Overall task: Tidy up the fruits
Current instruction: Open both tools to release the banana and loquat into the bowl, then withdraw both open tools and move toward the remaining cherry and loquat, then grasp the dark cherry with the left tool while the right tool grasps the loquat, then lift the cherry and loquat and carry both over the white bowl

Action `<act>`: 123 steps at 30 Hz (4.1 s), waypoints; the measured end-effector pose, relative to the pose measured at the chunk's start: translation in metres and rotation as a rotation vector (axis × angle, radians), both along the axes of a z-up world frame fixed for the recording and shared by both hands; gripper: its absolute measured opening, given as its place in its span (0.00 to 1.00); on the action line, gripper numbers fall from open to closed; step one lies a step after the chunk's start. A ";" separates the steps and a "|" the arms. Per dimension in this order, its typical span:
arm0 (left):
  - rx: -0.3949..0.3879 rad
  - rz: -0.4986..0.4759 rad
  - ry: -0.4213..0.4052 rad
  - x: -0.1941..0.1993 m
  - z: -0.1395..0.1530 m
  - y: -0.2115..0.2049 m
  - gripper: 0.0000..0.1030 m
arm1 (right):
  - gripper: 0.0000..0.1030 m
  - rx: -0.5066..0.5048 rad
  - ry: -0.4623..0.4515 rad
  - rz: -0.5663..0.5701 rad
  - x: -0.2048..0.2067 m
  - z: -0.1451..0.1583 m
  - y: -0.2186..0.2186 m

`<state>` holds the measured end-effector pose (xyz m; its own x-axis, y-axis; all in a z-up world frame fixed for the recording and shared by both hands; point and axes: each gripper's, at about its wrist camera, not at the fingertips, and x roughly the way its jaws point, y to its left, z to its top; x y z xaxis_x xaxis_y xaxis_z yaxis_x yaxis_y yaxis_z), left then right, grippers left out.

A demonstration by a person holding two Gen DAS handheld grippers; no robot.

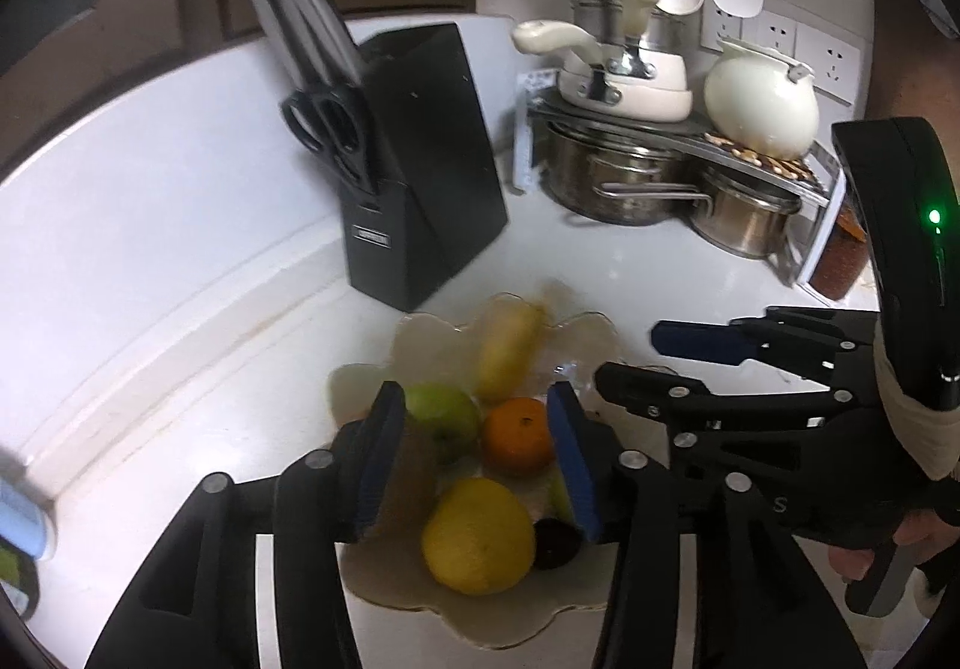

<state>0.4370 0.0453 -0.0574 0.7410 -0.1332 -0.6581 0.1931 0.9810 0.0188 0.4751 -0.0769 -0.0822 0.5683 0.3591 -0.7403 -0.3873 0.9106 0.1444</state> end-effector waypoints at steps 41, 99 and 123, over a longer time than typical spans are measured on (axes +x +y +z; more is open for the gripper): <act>-0.091 -0.104 -0.294 -0.080 0.065 -0.092 0.98 | 0.96 -0.079 -0.356 -0.705 -0.146 0.097 -0.154; 0.081 -0.492 0.105 0.064 -0.074 -0.283 0.72 | 0.55 -0.002 0.224 -1.003 -0.102 -0.058 -0.255; 0.107 -0.533 0.123 0.052 -0.081 -0.296 0.28 | 0.24 0.027 0.183 -0.996 -0.110 -0.060 -0.276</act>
<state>0.4887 -0.2509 -0.1385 0.5062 -0.3965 -0.7659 0.6689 0.7410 0.0585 0.3655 -0.3526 -0.1426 0.4965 -0.1989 -0.8449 0.5772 0.8027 0.1502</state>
